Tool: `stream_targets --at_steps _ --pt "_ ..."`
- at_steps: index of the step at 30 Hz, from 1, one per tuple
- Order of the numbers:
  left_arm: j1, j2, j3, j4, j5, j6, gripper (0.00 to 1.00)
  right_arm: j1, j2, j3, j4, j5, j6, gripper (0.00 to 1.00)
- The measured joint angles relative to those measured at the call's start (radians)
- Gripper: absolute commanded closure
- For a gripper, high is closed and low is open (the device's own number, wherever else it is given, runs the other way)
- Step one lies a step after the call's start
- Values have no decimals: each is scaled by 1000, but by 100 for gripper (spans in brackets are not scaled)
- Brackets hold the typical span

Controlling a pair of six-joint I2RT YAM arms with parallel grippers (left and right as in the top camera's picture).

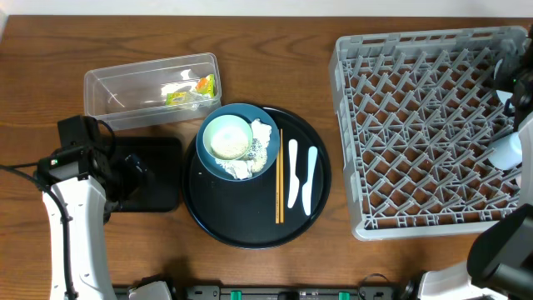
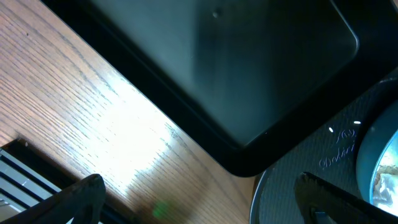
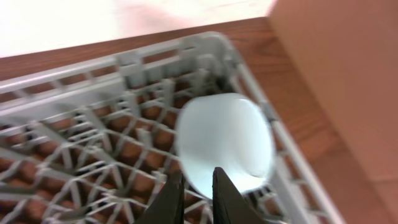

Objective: Sort waste into correct bins and load items into the dishwasher rack

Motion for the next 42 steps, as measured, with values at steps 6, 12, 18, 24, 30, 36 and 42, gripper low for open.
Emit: stream_targets --at_steps 6,12,18,24,30,36,42 --pt "0 0 0 0 0 0 2 1 80 0 2 -76 0 88" --pt "0 0 0 0 0 0 2 1 166 0 20 -91 -1 87" --pt "0 0 0 -3 0 0 2 1 208 0 40 -46 0 85" --pt "0 0 0 -4 0 0 2 1 211 0 87 98 -1 85" --pt "0 0 0 -6 0 0 2 1 211 0 95 207 -1 85" --pt "0 0 0 -6 0 0 2 1 196 0 105 235 -1 84" --pt "0 0 0 -6 0 0 2 1 161 0 106 278 -1 85"
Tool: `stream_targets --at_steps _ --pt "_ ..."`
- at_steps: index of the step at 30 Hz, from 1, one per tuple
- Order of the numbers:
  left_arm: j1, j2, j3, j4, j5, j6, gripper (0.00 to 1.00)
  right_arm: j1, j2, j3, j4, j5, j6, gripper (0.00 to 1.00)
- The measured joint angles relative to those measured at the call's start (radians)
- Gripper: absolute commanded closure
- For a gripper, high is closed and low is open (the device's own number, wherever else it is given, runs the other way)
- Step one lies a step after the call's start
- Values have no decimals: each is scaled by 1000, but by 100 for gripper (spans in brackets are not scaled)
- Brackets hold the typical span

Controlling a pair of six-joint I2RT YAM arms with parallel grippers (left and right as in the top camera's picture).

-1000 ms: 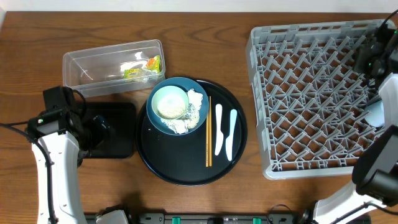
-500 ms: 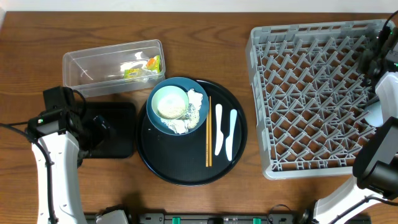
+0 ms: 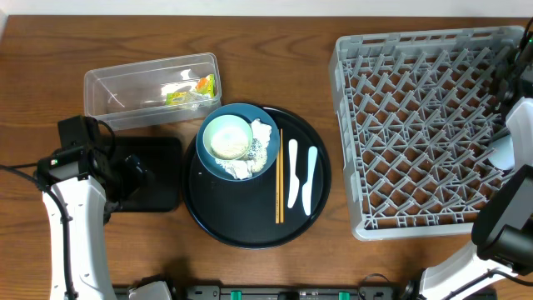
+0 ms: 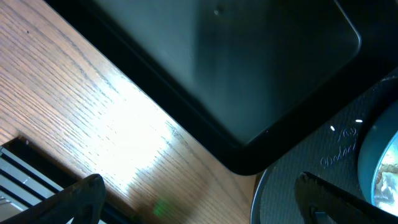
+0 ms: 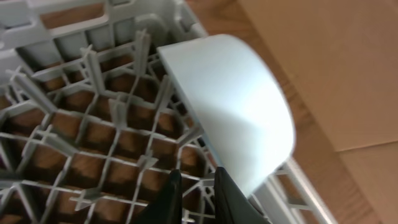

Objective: Sort waste into correct bins and load items into the dishwasher rack

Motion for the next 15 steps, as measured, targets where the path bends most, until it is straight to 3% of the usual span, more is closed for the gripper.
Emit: stream_targets --at_steps 15 --pt "0 0 0 0 0 0 2 0 -19 0 -36 80 1 85"
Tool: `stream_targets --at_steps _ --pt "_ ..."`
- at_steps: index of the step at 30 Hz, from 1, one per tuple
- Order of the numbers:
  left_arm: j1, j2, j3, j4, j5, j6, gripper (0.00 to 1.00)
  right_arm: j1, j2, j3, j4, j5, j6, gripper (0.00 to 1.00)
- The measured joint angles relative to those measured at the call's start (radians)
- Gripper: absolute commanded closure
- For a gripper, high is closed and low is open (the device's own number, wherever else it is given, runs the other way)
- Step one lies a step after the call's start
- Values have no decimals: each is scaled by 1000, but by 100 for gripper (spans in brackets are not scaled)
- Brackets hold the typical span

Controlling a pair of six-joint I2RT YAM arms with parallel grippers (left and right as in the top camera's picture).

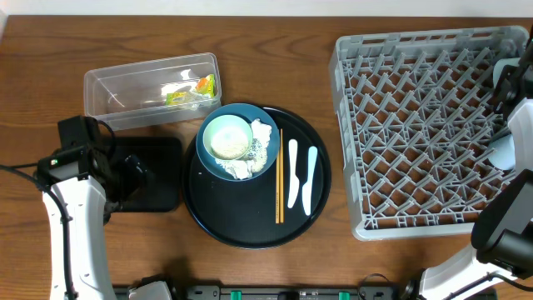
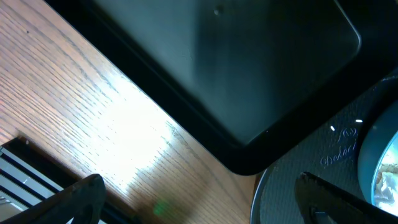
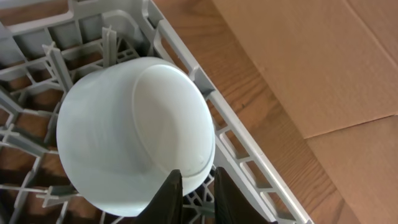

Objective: Sort waste into correct bins and load items into the dishwasher rack

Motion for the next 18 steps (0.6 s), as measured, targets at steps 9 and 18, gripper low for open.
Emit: stream_targets --at_steps 9,18 --pt "0 0 0 0 0 0 2 0 0 0 29 -187 10 82" --pt "0 0 0 0 0 0 2 0 0 0 169 -416 22 81"
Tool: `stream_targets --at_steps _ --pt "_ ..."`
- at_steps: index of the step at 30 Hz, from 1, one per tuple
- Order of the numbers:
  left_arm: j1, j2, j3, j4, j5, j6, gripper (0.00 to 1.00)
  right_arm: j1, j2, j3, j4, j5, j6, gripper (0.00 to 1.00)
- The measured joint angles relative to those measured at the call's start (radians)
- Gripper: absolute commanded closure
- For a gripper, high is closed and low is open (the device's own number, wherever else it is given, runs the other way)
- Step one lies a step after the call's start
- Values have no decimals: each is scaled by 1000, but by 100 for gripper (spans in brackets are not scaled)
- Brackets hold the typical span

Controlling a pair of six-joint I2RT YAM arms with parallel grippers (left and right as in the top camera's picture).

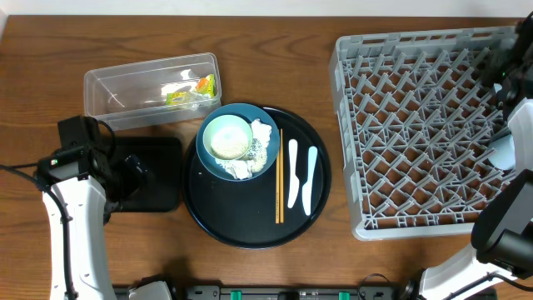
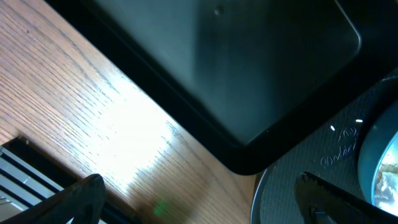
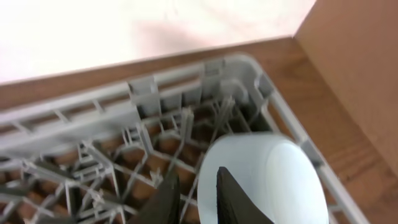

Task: Sort waste into correct bins and load items into the dishwasher rack
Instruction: 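Open the right gripper and withdraw it from the saucer in the rack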

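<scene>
A white cup (image 3: 267,177) lies on its side in the grey dishwasher rack (image 1: 416,125), against the rack's right edge (image 1: 502,155). My right gripper (image 3: 198,194) hovers just left of it, fingers close together with nothing between them. On the black round tray (image 1: 250,221) a blue plate (image 1: 208,162) carries a pale green bowl (image 1: 227,136) and crumpled tissue (image 1: 258,150). Chopsticks (image 1: 279,175) and two white utensils (image 1: 300,177) lie beside the plate. My left gripper (image 2: 202,199) is open over the table by the black bin (image 2: 249,62).
A clear plastic bin (image 1: 154,87) at the back left holds a yellow-green wrapper (image 1: 191,90). The black bin (image 1: 154,171) sits in front of it, beside the tray. A brown cardboard surface (image 3: 360,62) stands past the rack's right side.
My right wrist has swung from looking straight down into the cup's mouth to facing the rack's corner, with the cup at lower right. The left arm has not moved.
The cup lay in the rack at its right edge throughout. My right gripper, fingers together, first faced it from a short way off, then hung close over its side, then over its mouth, and now sits beside it. The left gripper stayed open by the black bin.
</scene>
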Motion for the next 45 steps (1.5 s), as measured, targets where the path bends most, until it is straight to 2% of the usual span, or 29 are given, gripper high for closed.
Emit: stream_targets --at_steps 5,12,16,18,22,27,40,45 --pt "0 0 0 0 0 0 2 0 2 0 30 -3 4 81" --pt "0 0 0 -4 0 0 2 -3 43 0 -92 113 8 80" --pt "0 0 0 -2 0 0 2 -6 51 0 -147 127 9 88" --pt "0 0 0 -3 0 0 2 -16 50 1 -180 138 14 89" --pt "0 0 0 -3 0 0 2 -48 38 0 -216 180 26 87" --pt "0 0 0 -2 0 0 2 -95 6 0 -176 242 36 84" --pt "0 0 0 -2 0 0 2 -98 -30 0 -168 220 105 78" --pt "0 0 0 -2 0 0 2 -98 -30 0 -158 292 170 78"
